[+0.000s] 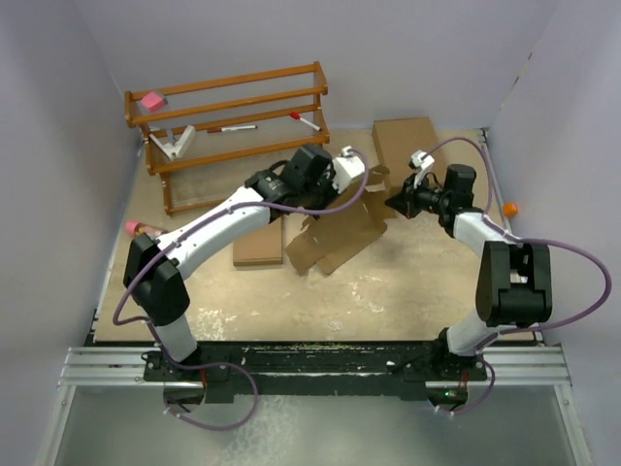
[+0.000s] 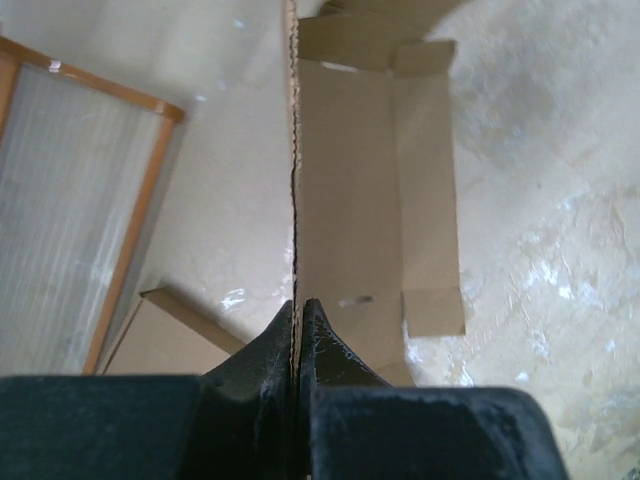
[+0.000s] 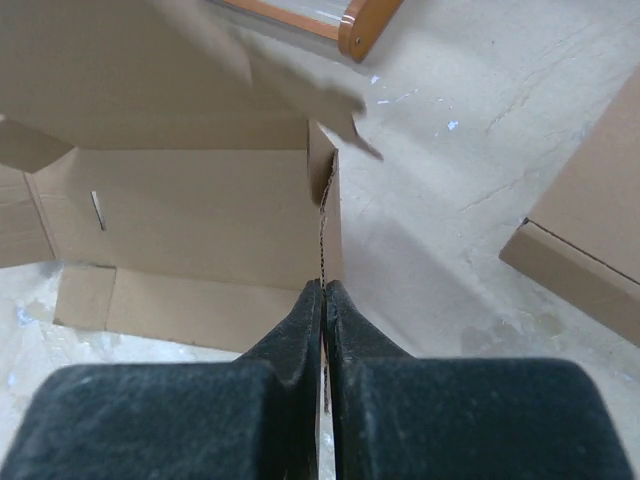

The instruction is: Fold the paper box

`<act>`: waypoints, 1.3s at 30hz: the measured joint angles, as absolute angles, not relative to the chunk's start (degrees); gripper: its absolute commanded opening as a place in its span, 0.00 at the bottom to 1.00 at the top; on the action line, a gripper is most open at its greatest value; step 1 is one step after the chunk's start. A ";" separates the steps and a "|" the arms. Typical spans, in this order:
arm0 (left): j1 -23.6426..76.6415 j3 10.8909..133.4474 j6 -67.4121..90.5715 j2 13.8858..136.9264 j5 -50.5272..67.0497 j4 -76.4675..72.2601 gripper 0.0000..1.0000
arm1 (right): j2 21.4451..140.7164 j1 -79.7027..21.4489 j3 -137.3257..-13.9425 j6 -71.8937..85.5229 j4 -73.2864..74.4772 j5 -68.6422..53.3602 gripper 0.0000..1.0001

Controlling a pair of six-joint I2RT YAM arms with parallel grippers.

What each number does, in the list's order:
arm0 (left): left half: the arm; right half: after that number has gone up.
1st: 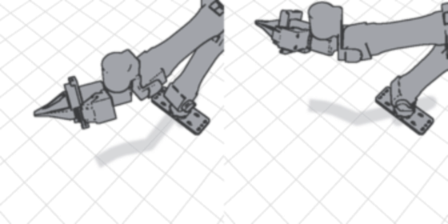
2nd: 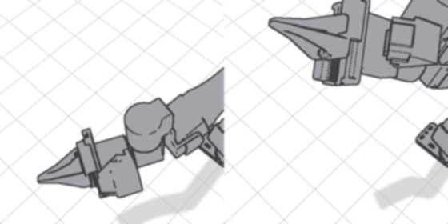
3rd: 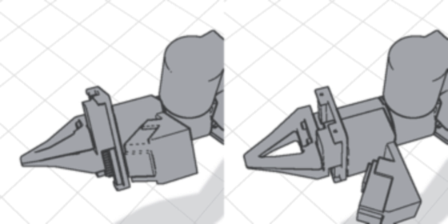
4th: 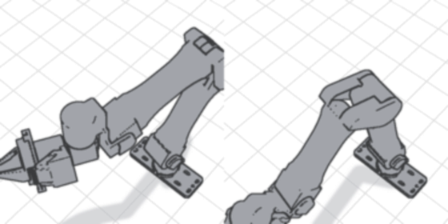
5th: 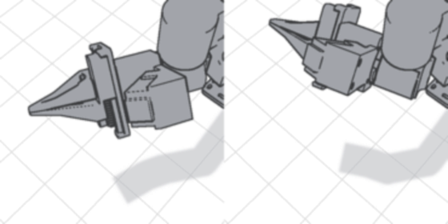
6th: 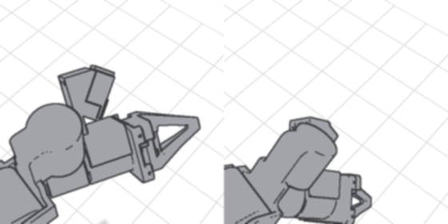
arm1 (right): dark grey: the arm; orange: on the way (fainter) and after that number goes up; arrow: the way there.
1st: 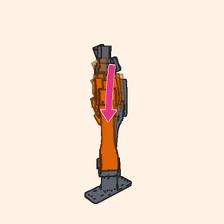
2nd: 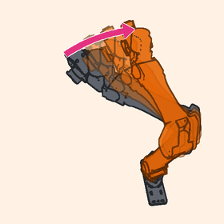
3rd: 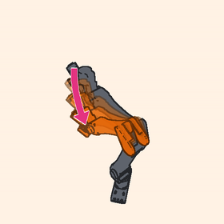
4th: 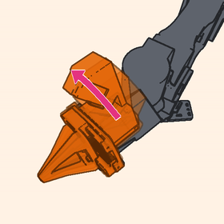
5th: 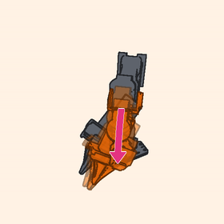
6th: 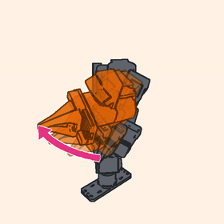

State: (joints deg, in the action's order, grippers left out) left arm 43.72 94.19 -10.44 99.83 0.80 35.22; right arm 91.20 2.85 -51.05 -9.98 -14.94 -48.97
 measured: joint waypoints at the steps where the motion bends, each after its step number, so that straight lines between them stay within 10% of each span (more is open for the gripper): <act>1: 44.75 92.95 -10.98 99.61 0.67 34.72 0.04 | 91.22 2.28 -50.81 -9.78 -15.49 -47.94 0.00; 31: 49.32 72.42 -10.79 88.40 -0.23 17.08 0.04 | 78.06 1.54 -44.12 -42.17 2.68 -47.77 0.00; 39: 48.21 72.40 -28.27 88.09 -4.49 9.15 0.04 | 84.73 1.54 -46.54 -29.06 -15.18 -52.95 0.26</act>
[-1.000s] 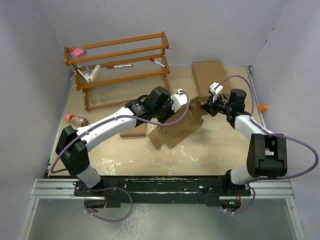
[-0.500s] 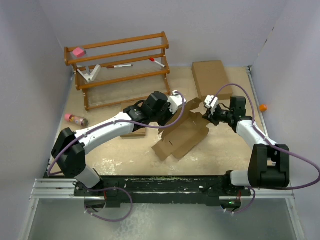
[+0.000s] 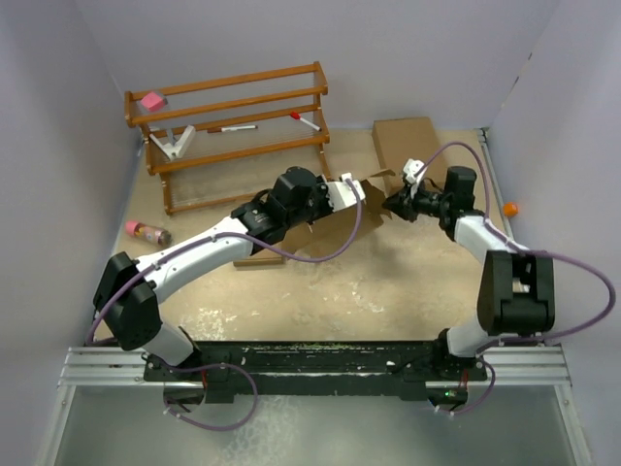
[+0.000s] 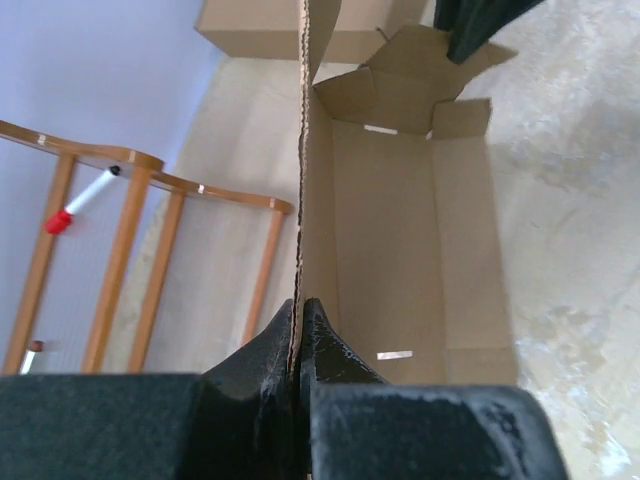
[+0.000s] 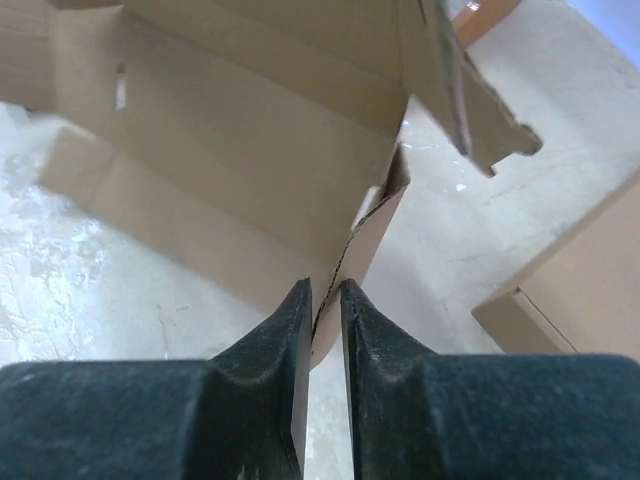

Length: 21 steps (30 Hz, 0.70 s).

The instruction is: Fold the paper box

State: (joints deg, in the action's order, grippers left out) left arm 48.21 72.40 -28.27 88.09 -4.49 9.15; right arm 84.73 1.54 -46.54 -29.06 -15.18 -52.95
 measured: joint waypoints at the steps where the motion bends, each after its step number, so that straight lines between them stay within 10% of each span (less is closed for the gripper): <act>1: 47.83 72.36 -29.47 88.05 -4.47 8.47 0.04 | 86.96 1.54 -48.49 -29.02 -13.82 -54.19 0.31; 5: 46.06 69.97 -32.73 86.26 -2.83 5.23 0.04 | 92.60 2.66 -57.67 -37.80 1.72 -59.81 0.55; 12: 43.68 61.08 -37.36 79.22 2.48 0.54 0.04 | 95.15 13.41 -72.69 -67.51 36.67 -68.18 0.66; 17: 43.51 58.43 -41.21 77.38 6.63 -0.60 0.04 | 94.21 15.62 -71.18 -56.60 25.04 -64.25 0.84; 21: 43.51 56.93 -43.09 76.75 10.00 -1.50 0.04 | 93.84 14.59 -68.77 -45.15 10.94 -59.22 0.77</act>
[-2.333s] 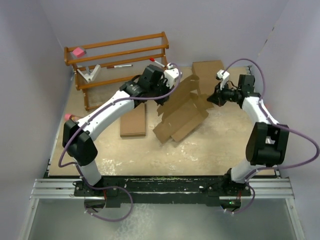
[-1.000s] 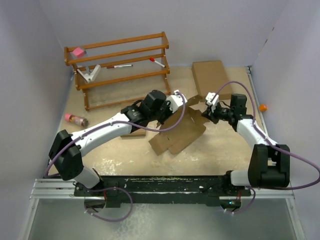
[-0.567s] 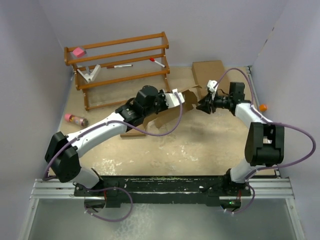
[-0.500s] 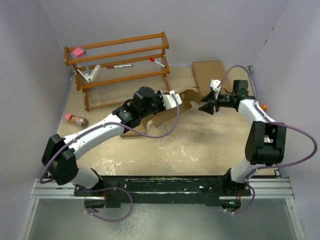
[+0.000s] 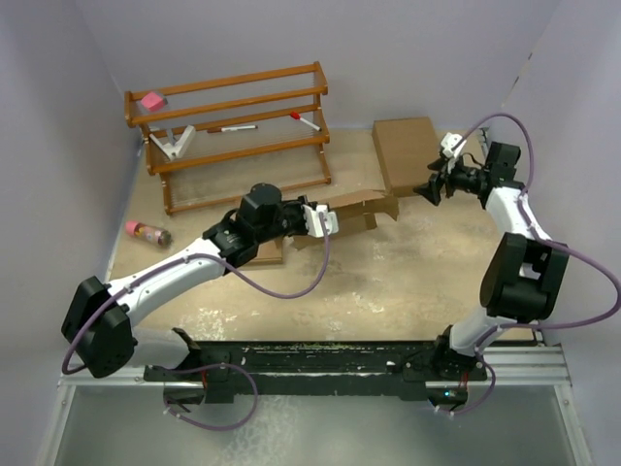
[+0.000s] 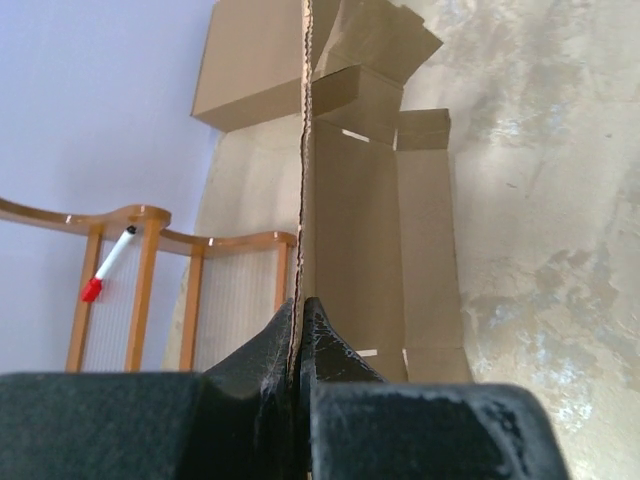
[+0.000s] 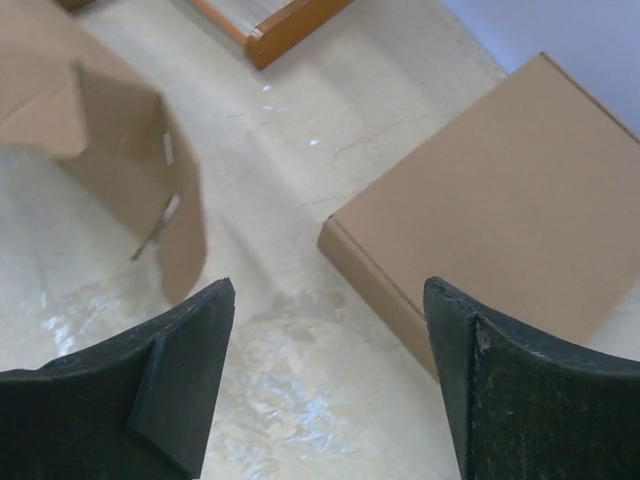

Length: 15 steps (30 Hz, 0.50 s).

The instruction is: Fold the paper box

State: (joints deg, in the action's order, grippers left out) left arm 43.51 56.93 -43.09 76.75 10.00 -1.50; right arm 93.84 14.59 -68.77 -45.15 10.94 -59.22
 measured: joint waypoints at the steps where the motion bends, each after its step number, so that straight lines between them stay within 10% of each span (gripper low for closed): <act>1: 43.51 55.96 -43.33 76.23 10.96 -1.91 0.04 | 93.91 14.48 -69.36 -43.11 8.47 -58.39 0.75; 15: 46.92 49.36 -43.35 74.13 18.17 -3.95 0.04 | 100.18 9.04 -70.02 -61.54 22.35 -56.88 0.71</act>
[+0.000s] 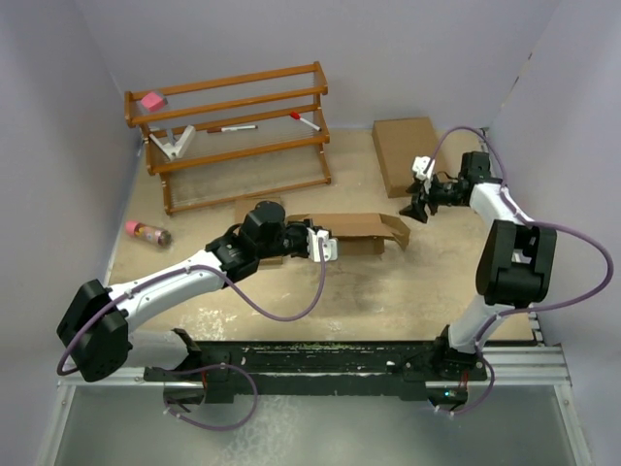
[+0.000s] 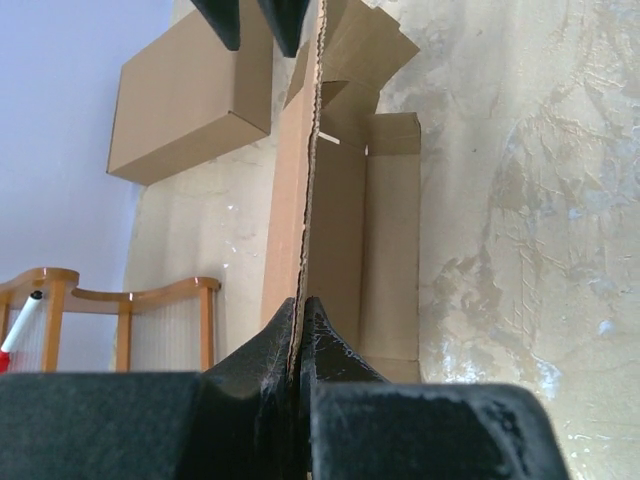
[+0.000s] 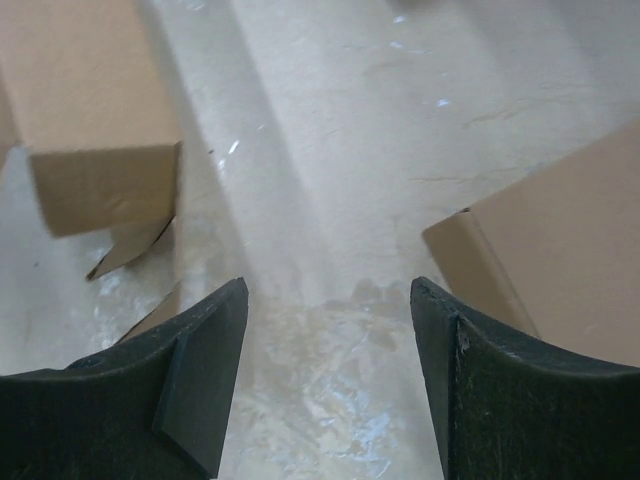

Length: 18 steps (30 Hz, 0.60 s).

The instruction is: Fold the paper box

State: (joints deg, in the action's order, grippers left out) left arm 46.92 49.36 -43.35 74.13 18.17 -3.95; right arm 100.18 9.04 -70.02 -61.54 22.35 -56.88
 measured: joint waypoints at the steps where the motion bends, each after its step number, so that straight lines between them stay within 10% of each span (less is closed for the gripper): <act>1: 46.92 49.36 -42.96 74.13 18.28 -3.88 0.04 | 99.94 9.06 -69.80 -64.01 24.53 -56.88 0.72; 18: 48.31 49.39 -36.42 71.42 18.90 -1.04 0.04 | 98.26 8.10 -67.09 -103.50 51.51 -59.53 0.81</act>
